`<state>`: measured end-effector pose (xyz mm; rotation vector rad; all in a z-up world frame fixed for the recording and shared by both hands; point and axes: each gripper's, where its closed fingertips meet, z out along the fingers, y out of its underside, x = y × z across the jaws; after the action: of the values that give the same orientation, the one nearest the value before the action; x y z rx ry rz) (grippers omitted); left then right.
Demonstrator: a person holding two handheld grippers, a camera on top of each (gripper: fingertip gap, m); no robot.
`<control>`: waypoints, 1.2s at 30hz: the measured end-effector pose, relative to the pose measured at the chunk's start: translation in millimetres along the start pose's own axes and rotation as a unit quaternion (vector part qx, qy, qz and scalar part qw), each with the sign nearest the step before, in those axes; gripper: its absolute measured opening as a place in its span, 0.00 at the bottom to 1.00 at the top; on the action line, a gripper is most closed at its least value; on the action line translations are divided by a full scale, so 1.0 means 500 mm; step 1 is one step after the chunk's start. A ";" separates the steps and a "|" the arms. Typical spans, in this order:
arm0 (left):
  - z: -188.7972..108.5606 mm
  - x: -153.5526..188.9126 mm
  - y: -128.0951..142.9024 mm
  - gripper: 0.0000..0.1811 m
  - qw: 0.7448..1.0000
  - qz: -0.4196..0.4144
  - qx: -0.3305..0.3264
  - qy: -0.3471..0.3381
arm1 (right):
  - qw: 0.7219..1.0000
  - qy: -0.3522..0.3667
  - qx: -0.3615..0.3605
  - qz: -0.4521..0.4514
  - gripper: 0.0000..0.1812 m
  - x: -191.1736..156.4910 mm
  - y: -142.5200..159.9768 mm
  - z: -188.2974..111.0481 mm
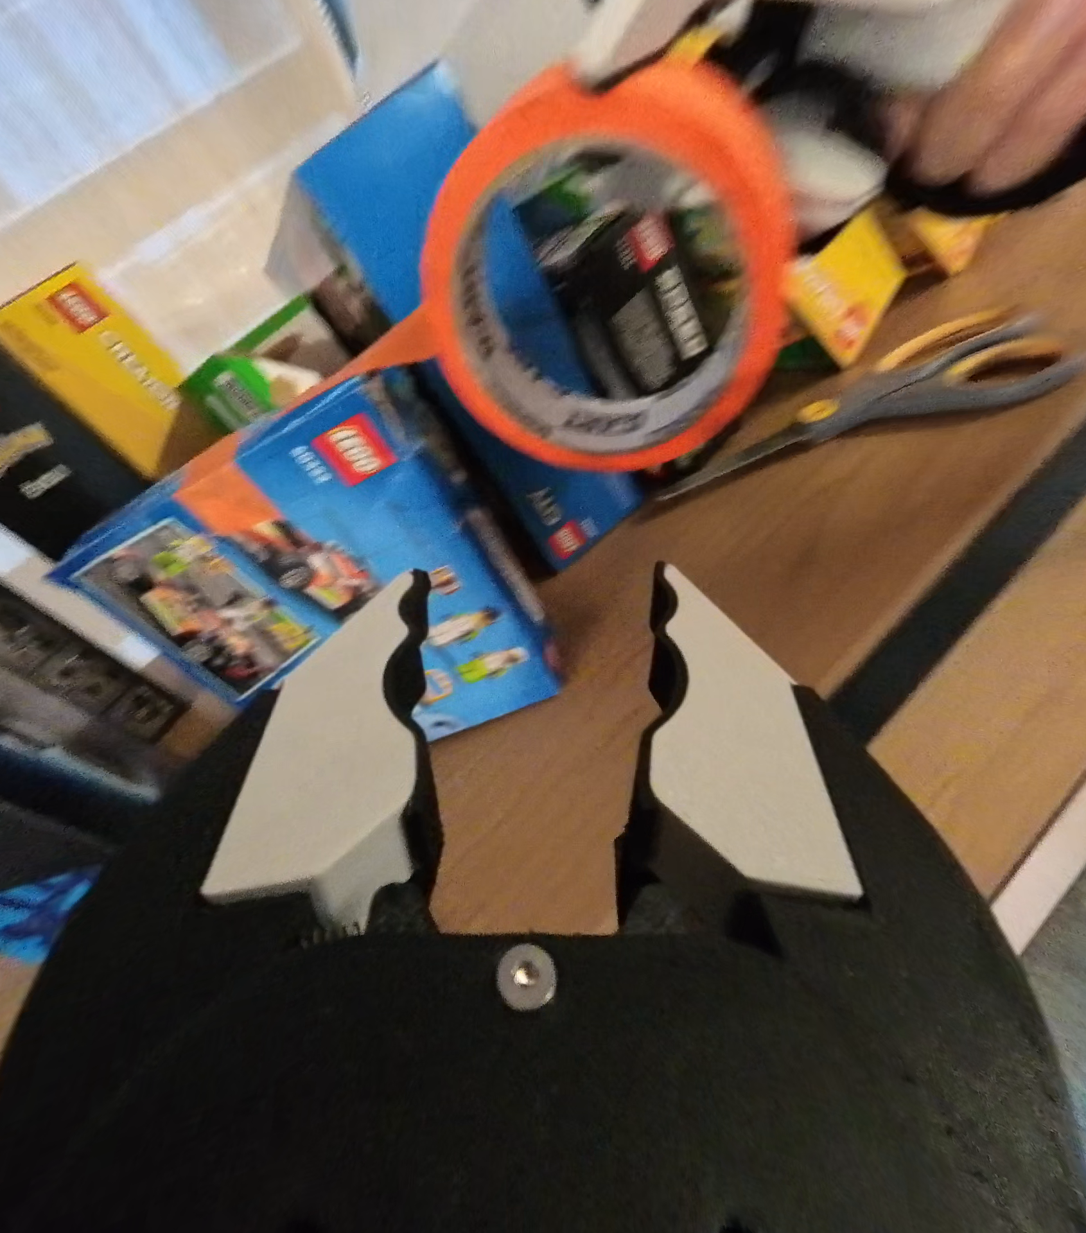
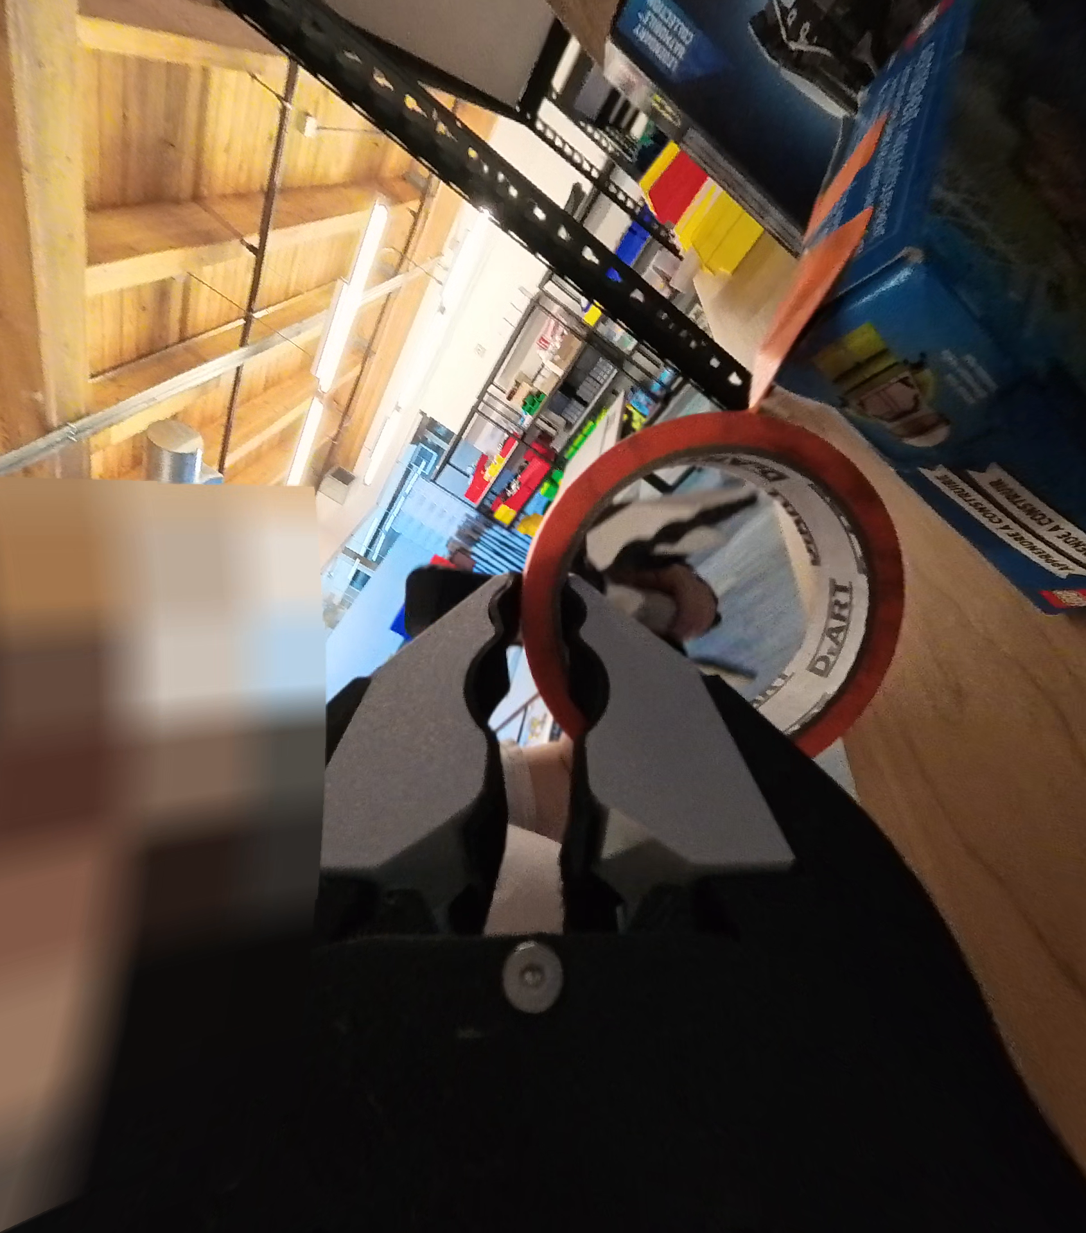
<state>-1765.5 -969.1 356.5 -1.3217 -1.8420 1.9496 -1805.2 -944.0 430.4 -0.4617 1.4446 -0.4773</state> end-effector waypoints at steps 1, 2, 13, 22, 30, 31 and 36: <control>-0.003 0.027 -0.014 0.36 1.000 -0.002 0.015 0.013 | 1.000 -0.004 0.006 0.003 0.04 0.001 -0.001 -0.001; -0.004 0.049 -0.030 0.36 0.999 0.002 0.028 0.016 | 1.000 -0.008 0.012 0.007 0.04 0.003 -0.002 0.000; 0.040 0.104 -0.116 0.20 0.997 0.040 0.052 -0.031 | 0.997 -0.052 0.045 0.027 0.04 -0.015 0.004 0.007; 0.031 0.114 -0.127 0.08 0.997 0.047 0.059 0.003 | 0.997 -0.057 0.050 0.012 0.07 -0.021 0.002 0.014; 0.009 0.106 -0.113 0.04 0.994 0.037 0.061 0.086 | 0.991 0.048 0.004 -0.122 0.14 0.011 -0.014 0.003; 0.009 0.104 -0.111 0.04 0.993 0.041 0.057 0.097 | 0.986 0.062 0.002 -0.152 0.14 0.013 -0.021 -0.001; -0.024 0.112 -0.119 0.04 0.981 0.023 0.080 0.178 | 0.943 0.127 0.018 -0.308 0.14 0.009 -0.041 -0.038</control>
<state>-1817.5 -910.2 383.0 -1.5507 -1.4686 1.7024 -1824.5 -963.6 437.1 -0.8525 1.5199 -1.0947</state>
